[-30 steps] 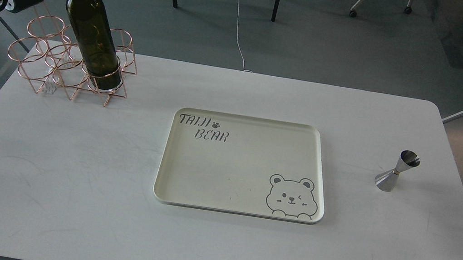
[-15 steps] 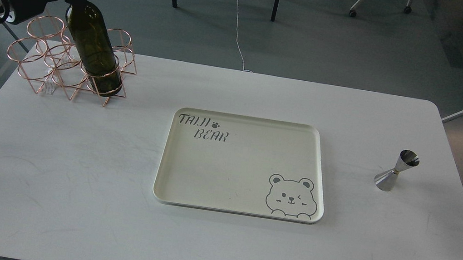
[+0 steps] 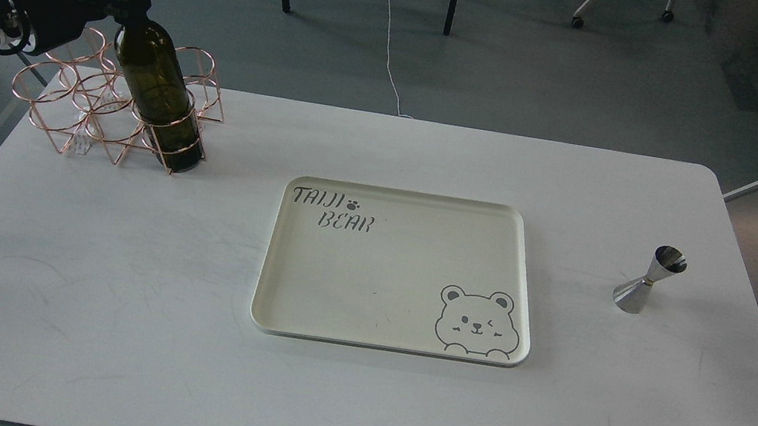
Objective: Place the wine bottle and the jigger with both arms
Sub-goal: 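Lower the bottle upright into a slot of the wine rack, then open the left gripper and pull it back from the bottle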
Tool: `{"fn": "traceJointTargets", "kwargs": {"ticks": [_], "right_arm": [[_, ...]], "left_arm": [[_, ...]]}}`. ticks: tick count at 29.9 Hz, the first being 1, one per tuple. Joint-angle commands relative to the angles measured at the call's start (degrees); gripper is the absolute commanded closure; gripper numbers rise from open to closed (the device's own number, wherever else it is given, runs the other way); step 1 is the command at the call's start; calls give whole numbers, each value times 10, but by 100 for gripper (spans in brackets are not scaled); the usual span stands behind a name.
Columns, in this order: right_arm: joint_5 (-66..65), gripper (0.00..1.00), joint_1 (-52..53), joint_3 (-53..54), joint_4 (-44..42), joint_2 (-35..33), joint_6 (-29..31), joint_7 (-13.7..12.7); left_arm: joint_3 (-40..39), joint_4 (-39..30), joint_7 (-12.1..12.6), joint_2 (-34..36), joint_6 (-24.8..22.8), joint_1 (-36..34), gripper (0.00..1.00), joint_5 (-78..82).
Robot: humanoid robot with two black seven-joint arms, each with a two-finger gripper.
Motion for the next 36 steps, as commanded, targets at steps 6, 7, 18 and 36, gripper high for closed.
{"fn": "traceJointTargets", "kwargs": {"ticks": [6,7,18,36], "right_arm": [[0,2,-2,0,1,0,0,0],[0,2,-2,0,1,0,0,0],[0,2,-3,1,0,0,0,0],[0,2,-3,1,0,0,0,0]], "left_arm": [[0,8,0,-5,-1,-1,71,1],[0,8,0,-5,-1,-1,69,1],[0,8,0,-4,0,-2,20,0],[-1,-82,0,74,-33,-2,6,-19]]}}
